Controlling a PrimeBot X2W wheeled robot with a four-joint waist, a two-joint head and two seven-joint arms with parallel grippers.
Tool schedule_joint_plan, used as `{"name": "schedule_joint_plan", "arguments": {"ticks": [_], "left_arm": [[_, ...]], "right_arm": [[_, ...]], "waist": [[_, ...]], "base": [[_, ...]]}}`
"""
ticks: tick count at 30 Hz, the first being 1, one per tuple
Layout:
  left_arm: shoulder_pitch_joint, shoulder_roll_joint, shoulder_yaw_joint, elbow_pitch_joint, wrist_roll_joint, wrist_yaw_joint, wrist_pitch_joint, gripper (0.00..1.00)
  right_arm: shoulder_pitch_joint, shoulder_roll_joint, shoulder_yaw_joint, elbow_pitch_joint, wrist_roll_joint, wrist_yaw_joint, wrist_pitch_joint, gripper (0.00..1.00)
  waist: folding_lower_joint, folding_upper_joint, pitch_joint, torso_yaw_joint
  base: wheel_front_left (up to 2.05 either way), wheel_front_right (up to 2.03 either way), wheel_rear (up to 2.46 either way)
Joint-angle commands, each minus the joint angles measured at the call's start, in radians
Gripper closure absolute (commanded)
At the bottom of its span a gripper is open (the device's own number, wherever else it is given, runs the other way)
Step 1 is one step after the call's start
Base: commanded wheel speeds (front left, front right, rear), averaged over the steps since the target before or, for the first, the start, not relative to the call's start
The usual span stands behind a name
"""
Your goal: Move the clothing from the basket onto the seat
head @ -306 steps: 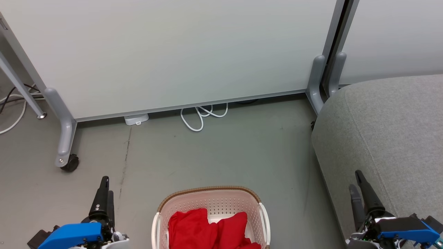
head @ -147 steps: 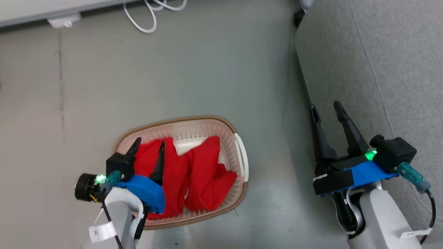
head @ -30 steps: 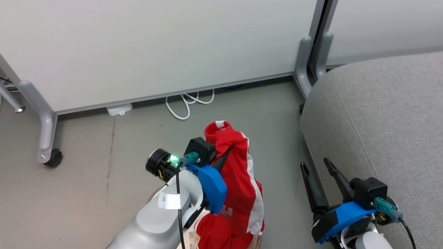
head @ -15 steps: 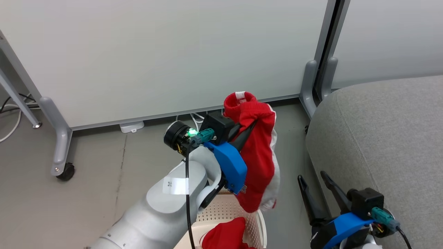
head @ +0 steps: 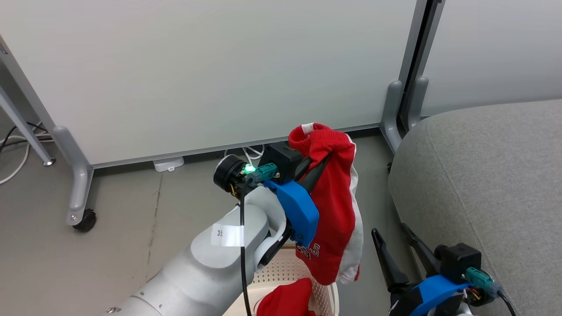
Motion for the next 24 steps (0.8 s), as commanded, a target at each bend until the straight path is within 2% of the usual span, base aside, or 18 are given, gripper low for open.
{"name": "schedule_joint_plan", "arguments": {"ticks": [1,15,24], "left_arm": [[-0.019,0.001,-0.008,0.005,-0.006,0.003,-0.010,1.00],[-0.043,0.001,-0.073,0.024,-0.069,0.013,-0.041,1.00],[-0.057,0.000,-0.108,0.020,-0.101,0.018,-0.049,1.00]], "right_arm": [[0.010,-0.004,0.005,-0.002,0.002,0.000,0.003,0.00],[-0.049,-0.004,0.055,0.009,-0.011,0.000,0.039,0.00],[-0.153,-0.004,0.111,0.082,0.008,0.000,0.077,0.00]], "waist": [[0.0000,0.0000,0.002,-0.001],[0.0000,0.0000,0.010,-0.010],[0.0000,0.0000,0.014,-0.002]], "base": [[0.00,0.00,0.00],[0.00,0.00,0.00],[0.00,0.00,0.00]]}}
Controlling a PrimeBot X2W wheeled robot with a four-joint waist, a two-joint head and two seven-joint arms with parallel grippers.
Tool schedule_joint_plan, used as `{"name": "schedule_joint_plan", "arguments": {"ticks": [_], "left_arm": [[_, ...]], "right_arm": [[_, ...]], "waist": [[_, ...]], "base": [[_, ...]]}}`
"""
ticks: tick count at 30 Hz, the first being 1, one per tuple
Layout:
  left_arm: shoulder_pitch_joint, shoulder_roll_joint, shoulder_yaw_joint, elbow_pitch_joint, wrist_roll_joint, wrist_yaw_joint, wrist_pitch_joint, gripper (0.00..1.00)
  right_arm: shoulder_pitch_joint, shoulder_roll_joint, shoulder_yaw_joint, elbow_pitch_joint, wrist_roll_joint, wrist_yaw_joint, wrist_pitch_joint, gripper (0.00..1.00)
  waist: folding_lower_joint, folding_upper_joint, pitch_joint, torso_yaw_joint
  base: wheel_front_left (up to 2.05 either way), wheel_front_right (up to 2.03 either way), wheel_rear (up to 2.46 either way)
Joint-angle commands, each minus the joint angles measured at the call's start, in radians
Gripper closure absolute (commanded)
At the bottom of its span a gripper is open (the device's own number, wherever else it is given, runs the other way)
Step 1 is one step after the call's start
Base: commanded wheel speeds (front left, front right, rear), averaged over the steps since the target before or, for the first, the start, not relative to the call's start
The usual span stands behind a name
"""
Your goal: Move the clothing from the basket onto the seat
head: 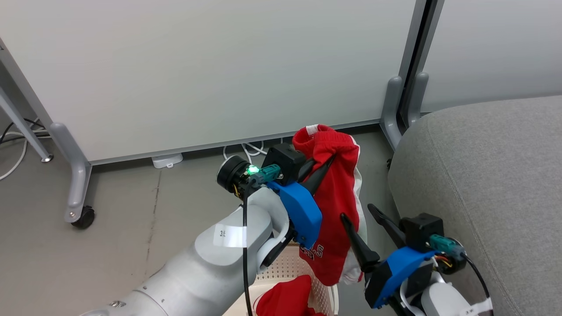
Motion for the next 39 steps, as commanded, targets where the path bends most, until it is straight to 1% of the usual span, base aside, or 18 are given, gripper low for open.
{"name": "schedule_joint_plan", "arguments": {"ticks": [1,9,16,22,27,35,36,37,38,39], "left_arm": [[-0.020,0.000,-0.008,-0.001,-0.007,0.005,-0.008,1.00],[-0.026,0.000,-0.031,0.000,-0.023,0.003,-0.011,1.00],[-0.023,0.000,-0.044,-0.003,-0.033,-0.001,-0.013,1.00],[-0.019,0.000,-0.052,-0.007,-0.041,-0.005,-0.010,1.00],[-0.019,0.000,-0.057,-0.009,-0.049,-0.006,-0.009,1.00],[-0.026,0.000,-0.061,-0.006,-0.052,-0.006,-0.009,1.00],[-0.027,0.000,-0.062,-0.005,-0.053,-0.007,-0.008,1.00],[-0.028,0.000,-0.062,-0.004,-0.053,-0.007,-0.007,1.00],[-0.028,0.000,-0.063,-0.004,-0.054,-0.007,-0.007,1.00],[-0.028,0.000,-0.063,-0.003,-0.054,-0.008,-0.007,1.00]], "right_arm": [[-0.029,-0.004,0.013,0.020,0.015,0.000,0.004,0.00],[-0.141,-0.006,0.086,0.141,0.059,0.000,-0.002,0.00],[-0.233,-0.018,0.172,0.242,0.113,0.000,-0.016,0.00],[-0.289,-0.015,0.266,0.308,0.174,0.000,-0.035,0.00],[-0.323,-0.009,0.324,0.359,0.222,0.000,-0.059,0.00],[-0.376,-0.004,0.371,0.421,0.266,0.000,-0.106,0.00],[-0.390,-0.003,0.381,0.439,0.277,0.000,-0.116,0.46],[-0.397,-0.003,0.382,0.446,0.280,0.000,-0.125,0.67],[-0.403,-0.003,0.384,0.456,0.282,0.000,-0.130,1.00],[-0.405,-0.002,0.388,0.464,0.285,0.000,-0.134,1.00]], "waist": [[0.0000,-0.0001,0.000,0.002],[0.0000,-0.0001,-0.004,0.010],[0.0000,-0.0001,-0.011,0.018],[0.0000,-0.0001,-0.015,0.023],[0.0000,-0.0001,-0.018,0.025],[0.0000,-0.0001,-0.015,0.021],[0.0000,-0.0001,-0.014,0.020],[0.0000,-0.0001,-0.014,0.019],[0.0000,-0.0001,-0.014,0.019],[0.0000,-0.0001,-0.014,0.019]], "base": [[0.00,0.00,0.00],[0.00,0.00,0.00],[0.00,0.00,0.00],[0.00,0.00,0.00],[0.00,0.00,0.00],[0.00,0.00,0.00],[0.00,0.00,0.00],[0.00,0.00,0.00],[0.00,0.00,0.00],[0.00,0.00,0.00]]}}
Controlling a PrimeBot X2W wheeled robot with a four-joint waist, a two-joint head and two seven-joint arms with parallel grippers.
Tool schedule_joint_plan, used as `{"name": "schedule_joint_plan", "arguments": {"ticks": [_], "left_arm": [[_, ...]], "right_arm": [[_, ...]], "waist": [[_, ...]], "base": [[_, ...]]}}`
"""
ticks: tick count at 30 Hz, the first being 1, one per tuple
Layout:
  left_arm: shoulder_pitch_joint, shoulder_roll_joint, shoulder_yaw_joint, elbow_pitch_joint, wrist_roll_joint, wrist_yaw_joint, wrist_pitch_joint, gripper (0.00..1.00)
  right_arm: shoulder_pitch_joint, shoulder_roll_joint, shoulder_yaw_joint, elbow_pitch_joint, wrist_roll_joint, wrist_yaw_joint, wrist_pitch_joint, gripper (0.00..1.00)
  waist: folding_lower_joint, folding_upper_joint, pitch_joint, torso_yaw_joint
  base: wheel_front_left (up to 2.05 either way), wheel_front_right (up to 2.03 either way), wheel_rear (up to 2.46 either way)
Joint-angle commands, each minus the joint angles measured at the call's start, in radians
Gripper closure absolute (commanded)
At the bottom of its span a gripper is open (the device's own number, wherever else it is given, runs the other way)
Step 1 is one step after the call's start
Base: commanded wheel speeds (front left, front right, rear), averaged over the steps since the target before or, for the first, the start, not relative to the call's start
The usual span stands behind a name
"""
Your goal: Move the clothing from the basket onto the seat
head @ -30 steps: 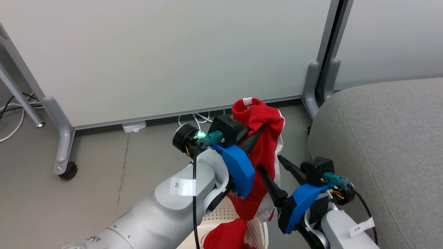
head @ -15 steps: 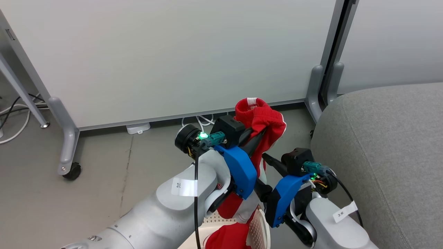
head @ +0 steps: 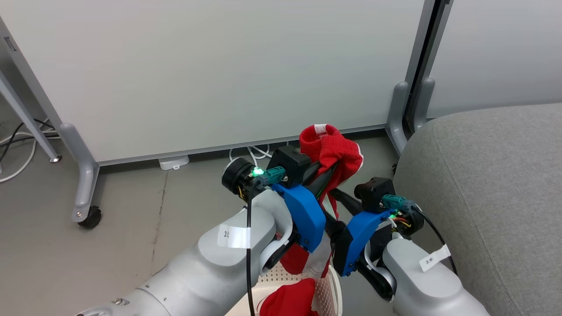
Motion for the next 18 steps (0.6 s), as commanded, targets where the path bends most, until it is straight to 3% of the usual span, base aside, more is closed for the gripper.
{"name": "schedule_joint_plan", "arguments": {"ticks": [1,18], "left_arm": [[-0.013,0.000,-0.004,0.003,-0.005,-0.004,0.000,1.00],[-0.015,0.000,-0.006,0.026,-0.012,-0.004,-0.010,1.00]], "right_arm": [[-0.021,0.003,0.009,0.016,0.008,0.000,-0.014,1.00],[-0.043,0.004,0.043,0.067,0.032,0.000,-0.052,1.00]], "waist": [[0.0000,0.0000,0.000,0.000],[0.0000,0.0000,-0.007,-0.014]], "base": [[0.00,0.00,0.00],[0.00,0.00,0.00]]}}
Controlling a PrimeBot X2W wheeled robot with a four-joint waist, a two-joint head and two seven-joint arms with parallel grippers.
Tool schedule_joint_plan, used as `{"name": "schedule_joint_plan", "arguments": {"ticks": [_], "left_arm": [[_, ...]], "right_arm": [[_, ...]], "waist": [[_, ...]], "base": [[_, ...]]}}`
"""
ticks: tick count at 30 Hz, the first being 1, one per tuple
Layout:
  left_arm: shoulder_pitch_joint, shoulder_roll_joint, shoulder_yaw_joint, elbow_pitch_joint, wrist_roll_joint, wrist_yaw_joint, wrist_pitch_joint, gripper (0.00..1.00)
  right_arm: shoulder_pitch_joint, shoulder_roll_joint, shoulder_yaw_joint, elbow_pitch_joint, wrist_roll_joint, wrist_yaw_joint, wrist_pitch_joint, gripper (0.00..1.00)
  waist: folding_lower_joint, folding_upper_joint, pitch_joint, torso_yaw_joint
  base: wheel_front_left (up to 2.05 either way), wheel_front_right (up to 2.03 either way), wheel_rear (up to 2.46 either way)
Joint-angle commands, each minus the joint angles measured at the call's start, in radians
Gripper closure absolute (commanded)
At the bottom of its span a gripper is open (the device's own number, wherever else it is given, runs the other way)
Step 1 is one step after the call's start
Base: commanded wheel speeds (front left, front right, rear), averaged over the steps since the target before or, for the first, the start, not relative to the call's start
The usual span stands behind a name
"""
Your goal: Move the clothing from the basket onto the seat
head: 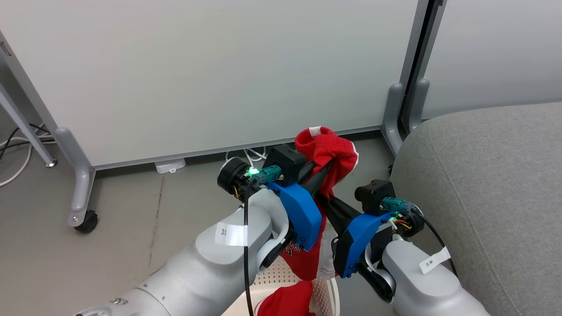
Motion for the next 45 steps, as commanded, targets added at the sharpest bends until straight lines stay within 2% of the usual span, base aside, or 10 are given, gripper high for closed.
{"name": "schedule_joint_plan", "arguments": {"ticks": [1,7,8,9,10,11,27,30,36,45], "left_arm": [[-0.012,0.000,-0.004,0.002,-0.003,-0.004,-0.005,1.00],[-0.010,0.000,-0.004,0.007,0.000,-0.002,-0.006,1.00],[-0.009,0.001,-0.004,0.011,0.003,0.004,0.001,0.96],[-0.009,0.000,-0.005,0.012,0.005,0.006,0.004,0.66],[-0.008,0.000,-0.004,0.012,0.004,0.007,0.004,0.16],[-0.008,0.000,-0.005,0.011,0.003,0.008,0.003,0.00],[0.034,0.001,0.011,0.047,0.022,0.016,-0.013,0.00],[0.059,0.011,0.065,0.030,0.060,0.023,-0.014,0.00],[0.171,0.070,0.209,-0.062,0.179,0.046,-0.014,0.00],[0.402,0.146,0.457,-0.218,0.360,0.060,-0.014,0.00]], "right_arm": [[-0.019,0.002,0.003,0.005,0.005,0.000,-0.006,1.00],[-0.021,0.002,0.009,0.014,0.014,0.000,-0.014,1.00],[-0.021,0.002,0.011,0.014,0.015,0.000,-0.015,1.00],[-0.022,0.002,0.013,0.015,0.015,0.000,-0.016,1.00],[-0.023,0.002,0.014,0.016,0.017,0.000,-0.017,1.00],[-0.023,0.002,0.015,0.017,0.019,0.000,-0.018,1.00],[-0.027,0.002,0.020,0.034,0.019,0.000,-0.029,1.00],[-0.027,0.001,0.007,0.029,0.014,0.000,-0.031,1.00],[-0.020,-0.009,-0.019,0.009,-0.006,0.000,-0.035,1.00],[0.010,-0.019,-0.057,-0.025,-0.034,0.000,-0.036,1.00]], "waist": [[-0.0001,0.0000,0.000,0.000],[-0.0001,0.0000,-0.001,0.001],[-0.0001,0.0000,-0.001,0.001],[-0.0001,0.0000,-0.001,0.001],[-0.0001,0.0000,-0.001,0.001],[-0.0001,0.0000,0.000,0.001],[-0.0001,0.0000,0.002,0.008],[-0.0001,0.0000,0.005,0.011],[-0.0001,0.0000,0.011,0.018],[-0.0001,0.0000,0.014,0.017]], "base": [[0.00,0.00,0.00],[0.00,0.00,0.00],[0.00,0.00,0.00],[0.00,0.00,0.00],[0.00,0.00,0.00],[0.00,0.00,0.00],[0.00,0.00,0.00],[0.00,0.00,0.00],[0.00,0.00,0.00],[0.00,0.00,0.00]]}}
